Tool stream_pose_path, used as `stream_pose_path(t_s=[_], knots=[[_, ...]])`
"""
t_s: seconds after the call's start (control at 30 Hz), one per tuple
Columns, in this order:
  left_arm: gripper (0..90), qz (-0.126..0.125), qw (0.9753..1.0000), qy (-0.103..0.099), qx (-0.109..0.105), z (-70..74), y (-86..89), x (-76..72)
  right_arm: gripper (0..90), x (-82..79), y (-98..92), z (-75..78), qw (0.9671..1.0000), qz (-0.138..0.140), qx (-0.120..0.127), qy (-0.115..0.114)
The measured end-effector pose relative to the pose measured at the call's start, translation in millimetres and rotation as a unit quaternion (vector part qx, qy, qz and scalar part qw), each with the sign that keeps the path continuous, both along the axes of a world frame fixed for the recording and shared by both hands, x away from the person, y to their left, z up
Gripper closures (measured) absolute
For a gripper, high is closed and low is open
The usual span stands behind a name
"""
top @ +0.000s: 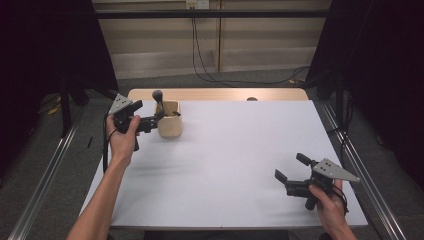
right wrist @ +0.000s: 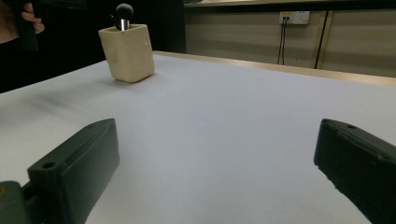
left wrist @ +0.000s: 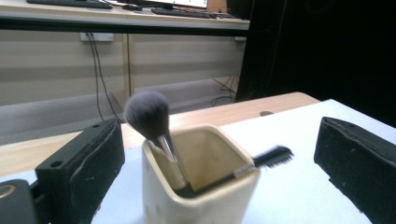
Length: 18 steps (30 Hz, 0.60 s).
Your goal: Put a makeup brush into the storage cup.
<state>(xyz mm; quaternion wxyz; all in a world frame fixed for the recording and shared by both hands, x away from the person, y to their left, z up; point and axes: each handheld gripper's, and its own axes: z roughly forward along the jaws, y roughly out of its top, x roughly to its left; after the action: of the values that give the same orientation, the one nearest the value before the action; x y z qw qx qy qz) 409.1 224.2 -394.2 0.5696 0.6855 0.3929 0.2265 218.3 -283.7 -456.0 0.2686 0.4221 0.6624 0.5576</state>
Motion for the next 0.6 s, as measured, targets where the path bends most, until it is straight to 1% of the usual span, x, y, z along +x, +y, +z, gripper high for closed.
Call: stream_pose_path(t_s=[0.03, 0.07, 0.1, 0.17, 0.23, 0.4, 0.43, 0.47, 0.5, 0.6], knots=[[2.0, -0.009, 0.9999, 0.003, -0.006, -1.0, 1.3, -2.8, 0.0, -0.3, -0.3, 0.2, 1.0, 0.001, 0.0, 0.002], [2.3, -0.008, 0.9999, 0.003, -0.006, -1.5, 1.9, -3.9, 0.0, -0.5, -0.7, 0.5, 1.0, 0.001, 0.001, 0.002], [2.4, 0.0, 1.0, 0.004, -0.004, -2.2, 3.3, -6.8, 0.0, -0.5, -0.8, 0.5, 1.0, 0.0, 0.0, 0.0], [2.3, -0.004, 1.0, 0.004, -0.005, -3.1, 5.2, -10.7, 0.0, -1.0, -1.6, 0.7, 1.0, -0.001, -0.002, -0.001], [2.3, -0.003, 1.0, 0.007, 0.002, -3.3, 7.2, -16.1, 0.0, -1.3, -1.5, 1.1, 1.0, -0.004, 0.001, 0.001], [2.8, 0.002, 1.0, 0.0, 0.009, -0.8, 11.0, -26.9, 0.0, -2.9, -0.5, 2.0, 1.0, -0.006, -0.002, 0.0], [2.8, 0.002, 1.0, -0.003, 0.008, -0.8, 11.8, -29.5, 0.0, -3.1, -0.4, 2.2, 1.0, -0.006, -0.002, 0.0], [3.1, -0.001, 1.0, -0.002, 0.009, -0.9, 12.2, -30.9, 0.0, -3.1, -0.4, 2.1, 1.0, -0.007, -0.003, 0.0], [3.0, -0.002, 0.9998, -0.001, 0.018, -0.9, 12.9, -33.6, 0.0, -3.2, -0.5, 2.1, 1.0, -0.007, -0.003, 0.0], [3.0, -0.005, 0.9998, -0.003, 0.018, -1.7, 15.9, -40.1, 0.0, -3.3, -1.8, 1.7, 1.0, -0.01, -0.001, 0.0]])
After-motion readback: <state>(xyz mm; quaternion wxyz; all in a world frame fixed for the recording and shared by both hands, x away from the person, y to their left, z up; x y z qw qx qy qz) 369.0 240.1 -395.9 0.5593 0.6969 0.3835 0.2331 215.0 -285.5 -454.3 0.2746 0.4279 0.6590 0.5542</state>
